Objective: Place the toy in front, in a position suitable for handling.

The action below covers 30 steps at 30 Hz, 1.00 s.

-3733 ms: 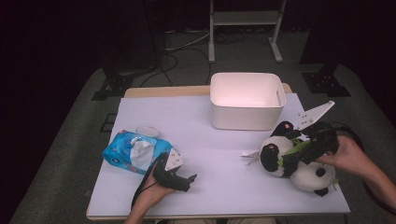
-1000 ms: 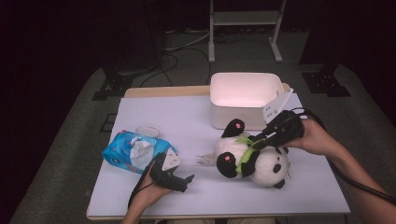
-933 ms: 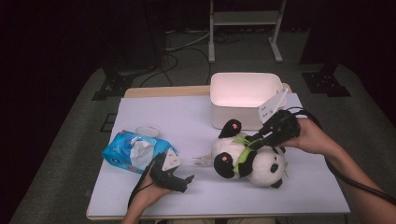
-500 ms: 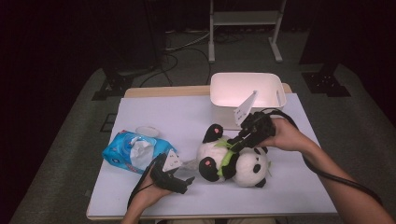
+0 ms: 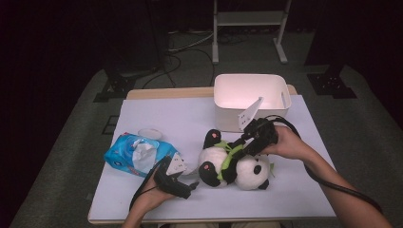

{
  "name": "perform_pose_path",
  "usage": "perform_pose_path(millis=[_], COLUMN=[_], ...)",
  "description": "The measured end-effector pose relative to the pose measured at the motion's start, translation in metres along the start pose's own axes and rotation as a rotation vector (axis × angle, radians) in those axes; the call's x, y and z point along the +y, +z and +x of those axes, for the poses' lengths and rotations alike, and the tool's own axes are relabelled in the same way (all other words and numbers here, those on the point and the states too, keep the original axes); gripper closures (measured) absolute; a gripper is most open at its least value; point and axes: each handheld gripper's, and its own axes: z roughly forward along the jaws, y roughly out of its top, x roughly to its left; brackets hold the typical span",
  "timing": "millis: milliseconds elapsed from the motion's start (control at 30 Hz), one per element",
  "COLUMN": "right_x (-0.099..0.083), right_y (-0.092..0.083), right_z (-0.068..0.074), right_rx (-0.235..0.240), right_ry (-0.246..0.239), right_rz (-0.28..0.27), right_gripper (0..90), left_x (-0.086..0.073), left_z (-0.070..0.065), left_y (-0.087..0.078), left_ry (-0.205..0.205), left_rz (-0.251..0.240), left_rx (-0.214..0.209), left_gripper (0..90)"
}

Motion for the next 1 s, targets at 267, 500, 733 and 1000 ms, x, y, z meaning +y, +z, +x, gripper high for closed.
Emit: perform_pose_path(millis=[267,500,733,1000], right_x=[-0.025,-0.044,-0.054,-0.059], right_y=[-0.017,-0.019,-0.012,-0.008], right_z=[-0.002,-0.001,0.001,0.005], right_rx=[-0.044,-0.063,-0.070,-0.080], right_ry=[0.049,0.075,0.078,0.071], right_rz=[-0.041,-0.039,-0.023,-0.031], right_gripper=[51.6,49.7,49.0,45.8], left_x=[0.003,0.006,0.011,0.013], left_z=[0.003,0.006,0.009,0.013], left_y=[-0.002,-0.004,-0.007,-0.013], left_ry=[0.000,0.007,0.024,0.041], left_rz=[-0.005,0.001,0.003,0.014], left_rx=[-0.020,-0.048,-0.092,-0.136], left_gripper=[5.9,5.9,5.9,5.9])
